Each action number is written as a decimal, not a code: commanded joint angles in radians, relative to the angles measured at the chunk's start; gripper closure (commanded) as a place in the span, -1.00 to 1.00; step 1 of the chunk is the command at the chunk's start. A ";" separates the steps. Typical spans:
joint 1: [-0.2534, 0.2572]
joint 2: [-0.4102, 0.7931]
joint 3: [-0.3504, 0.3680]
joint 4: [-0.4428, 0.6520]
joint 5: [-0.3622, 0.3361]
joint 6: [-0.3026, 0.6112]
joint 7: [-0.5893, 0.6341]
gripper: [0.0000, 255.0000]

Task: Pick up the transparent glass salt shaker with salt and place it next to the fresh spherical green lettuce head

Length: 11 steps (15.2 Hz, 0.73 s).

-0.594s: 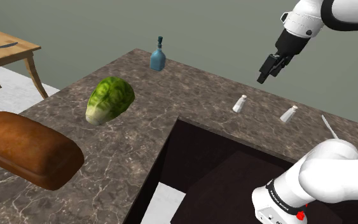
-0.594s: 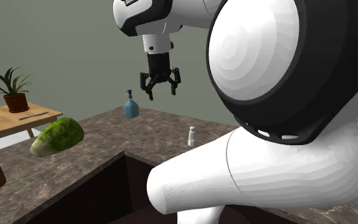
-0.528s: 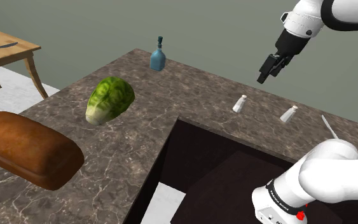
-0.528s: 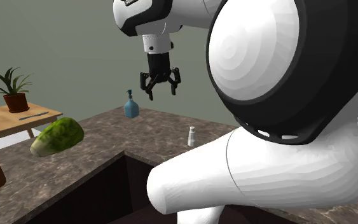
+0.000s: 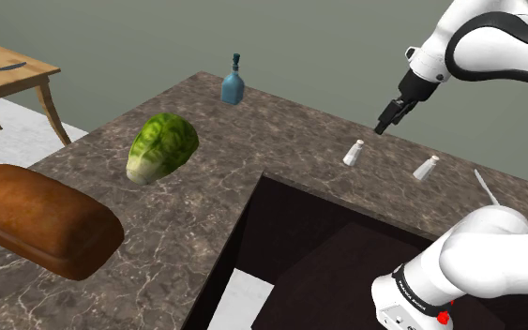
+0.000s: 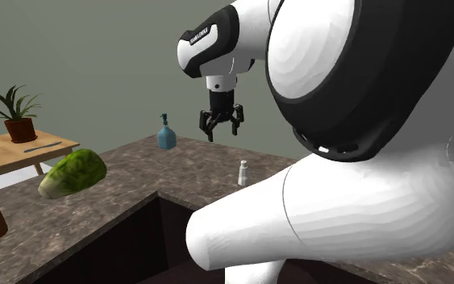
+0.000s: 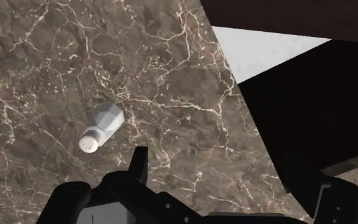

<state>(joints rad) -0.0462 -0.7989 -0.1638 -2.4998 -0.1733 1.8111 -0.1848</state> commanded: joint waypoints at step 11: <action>0.005 0.248 -0.309 -0.099 -0.053 0.444 -0.295 -1.00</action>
<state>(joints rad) -0.0462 -0.5848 -0.4389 -2.6001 -0.2277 2.2123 -0.4445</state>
